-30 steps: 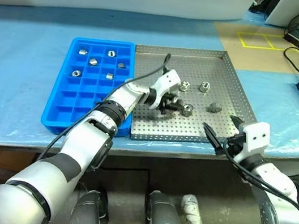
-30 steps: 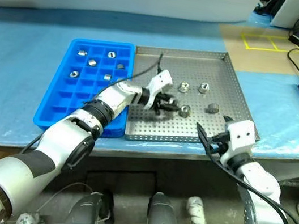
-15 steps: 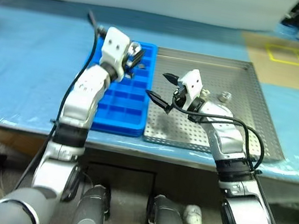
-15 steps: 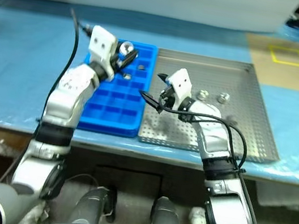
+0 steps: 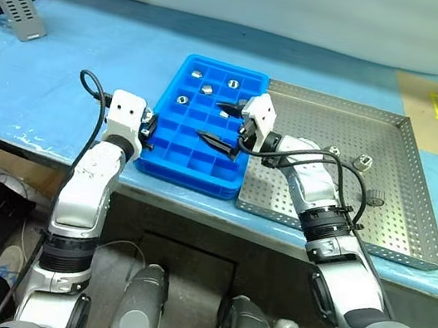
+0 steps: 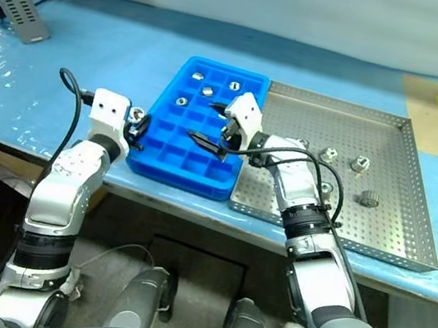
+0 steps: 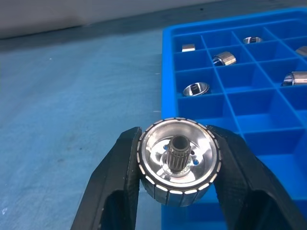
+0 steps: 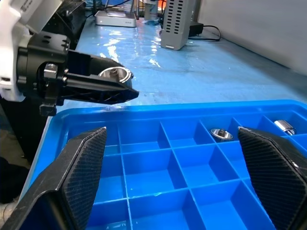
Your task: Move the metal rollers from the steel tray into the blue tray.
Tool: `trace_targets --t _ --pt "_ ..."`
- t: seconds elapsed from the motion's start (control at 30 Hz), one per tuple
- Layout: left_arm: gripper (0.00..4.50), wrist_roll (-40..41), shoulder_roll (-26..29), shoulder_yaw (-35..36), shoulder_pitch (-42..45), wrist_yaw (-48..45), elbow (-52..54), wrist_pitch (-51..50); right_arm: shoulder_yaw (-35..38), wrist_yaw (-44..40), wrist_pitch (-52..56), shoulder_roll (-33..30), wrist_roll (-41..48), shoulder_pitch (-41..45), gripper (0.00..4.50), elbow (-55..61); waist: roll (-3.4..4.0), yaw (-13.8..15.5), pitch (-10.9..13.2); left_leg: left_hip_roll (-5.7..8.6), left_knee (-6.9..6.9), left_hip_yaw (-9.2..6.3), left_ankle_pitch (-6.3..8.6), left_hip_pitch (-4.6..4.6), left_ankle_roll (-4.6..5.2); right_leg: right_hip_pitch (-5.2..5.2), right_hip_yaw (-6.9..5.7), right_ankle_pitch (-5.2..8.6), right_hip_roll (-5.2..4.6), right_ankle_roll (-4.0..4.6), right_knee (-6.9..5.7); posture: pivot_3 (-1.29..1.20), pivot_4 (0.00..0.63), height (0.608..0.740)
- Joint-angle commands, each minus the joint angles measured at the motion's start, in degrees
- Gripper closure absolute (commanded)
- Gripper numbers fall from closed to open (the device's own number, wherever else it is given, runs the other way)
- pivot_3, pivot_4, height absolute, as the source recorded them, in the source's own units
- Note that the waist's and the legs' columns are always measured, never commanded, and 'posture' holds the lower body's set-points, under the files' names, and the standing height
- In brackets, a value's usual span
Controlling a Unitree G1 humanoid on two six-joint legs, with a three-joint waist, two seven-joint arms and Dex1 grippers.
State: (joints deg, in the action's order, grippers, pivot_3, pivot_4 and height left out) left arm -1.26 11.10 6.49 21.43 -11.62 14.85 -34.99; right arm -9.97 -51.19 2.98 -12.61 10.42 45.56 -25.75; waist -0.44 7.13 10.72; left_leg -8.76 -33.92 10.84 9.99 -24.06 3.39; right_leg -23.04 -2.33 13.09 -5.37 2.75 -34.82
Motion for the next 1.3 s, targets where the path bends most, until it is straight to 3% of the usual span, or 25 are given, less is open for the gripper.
trace_targets --t 0.03,0.33,0.6,0.87,1.3 --pt "2.77 1.1 1.4 -1.06 2.79 -1.43 -0.54 1.22 0.53 0.23 -0.31 0.24 0.27 -0.93 0.0 3.7 0.0 -0.05 0.0 -0.02 0.1 0.0 -0.04 0.0 -0.06 -0.04 -0.02 0.0 0.03 0.0 0.01 0.14 0.15 0.74" --pt "2.77 1.29 2.87 -2.15 3.8 -1.06 -4.77 -0.11 0.93 1.6 1.09 -1.17 -0.27 -3.52 0.0 7.06 -0.01 -1.23 0.0 -0.12 0.77 0.0 -0.34 -0.06 -0.13 -0.37 -0.19 0.01 0.18 0.0 0.05 0.1 0.15 0.74" --pt "0.08 3.27 1.74 -0.51 5.02 0.52 -5.15 -1.21 1.43 2.54 1.08 -2.94 -0.78 -4.85 0.0 8.09 -0.01 -1.58 0.0 -0.14 0.77 0.0 -0.4 0.0 -0.2 -0.3 -0.21 0.01 0.17 0.01 0.05 0.06 0.15 0.74" --pt "0.08 7.51 0.02 -2.39 13.45 -3.92 -12.7 4.2 6.61 7.12 4.71 -7.45 0.26 -9.26 0.0 15.02 -0.01 -1.77 0.0 -0.08 0.71 0.01 -0.48 0.0 -0.17 -0.24 -0.18 0.01 0.15 0.01 0.05 -0.09 0.15 0.74" --pt "0.08 6.7 -4.81 -9.37 30.86 -16.9 -47.24 22.92 15.76 18.54 16.38 -13.61 -0.08 -28.27 0.0 40.53 -0.01 -7.83 -0.02 -0.07 0.71 0.43 -0.4 0.19 0.1 -0.26 0.26 -0.01 0.17 -0.02 0.12 -0.49 0.15 0.74"
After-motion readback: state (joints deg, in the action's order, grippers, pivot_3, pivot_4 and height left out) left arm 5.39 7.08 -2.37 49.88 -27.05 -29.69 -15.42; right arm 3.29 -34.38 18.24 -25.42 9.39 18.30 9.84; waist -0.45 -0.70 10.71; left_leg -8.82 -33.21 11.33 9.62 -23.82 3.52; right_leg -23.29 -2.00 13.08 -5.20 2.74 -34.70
